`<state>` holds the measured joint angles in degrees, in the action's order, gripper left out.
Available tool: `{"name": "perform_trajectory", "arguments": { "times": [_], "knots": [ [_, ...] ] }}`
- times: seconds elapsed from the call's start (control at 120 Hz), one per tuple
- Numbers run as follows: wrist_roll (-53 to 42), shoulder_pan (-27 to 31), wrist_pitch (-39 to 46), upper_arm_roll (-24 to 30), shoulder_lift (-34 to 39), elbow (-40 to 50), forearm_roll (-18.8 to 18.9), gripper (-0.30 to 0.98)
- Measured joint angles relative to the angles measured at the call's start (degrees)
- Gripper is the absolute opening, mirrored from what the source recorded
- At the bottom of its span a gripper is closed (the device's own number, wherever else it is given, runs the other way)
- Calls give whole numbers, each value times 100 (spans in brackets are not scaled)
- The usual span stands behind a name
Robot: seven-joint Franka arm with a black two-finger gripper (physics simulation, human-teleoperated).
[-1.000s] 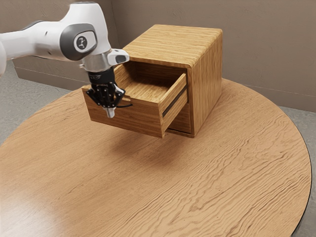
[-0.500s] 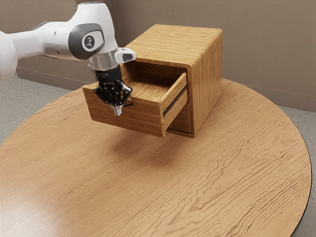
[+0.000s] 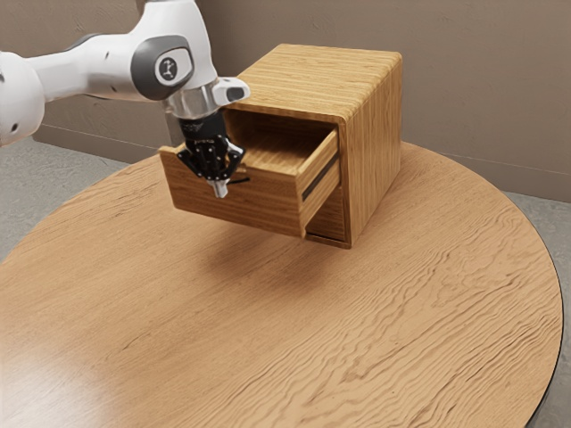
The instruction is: Push the drawer handle with one arm to close the drawer
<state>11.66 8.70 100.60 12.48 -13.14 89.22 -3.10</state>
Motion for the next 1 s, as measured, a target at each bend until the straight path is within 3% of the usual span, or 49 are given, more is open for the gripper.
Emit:
{"name": "perform_trajectory", "arguments": {
  "times": [1.0],
  "knots": [
    [-99, -95, 103, 8, -935, -1159, 2, -9]
  ]
}}
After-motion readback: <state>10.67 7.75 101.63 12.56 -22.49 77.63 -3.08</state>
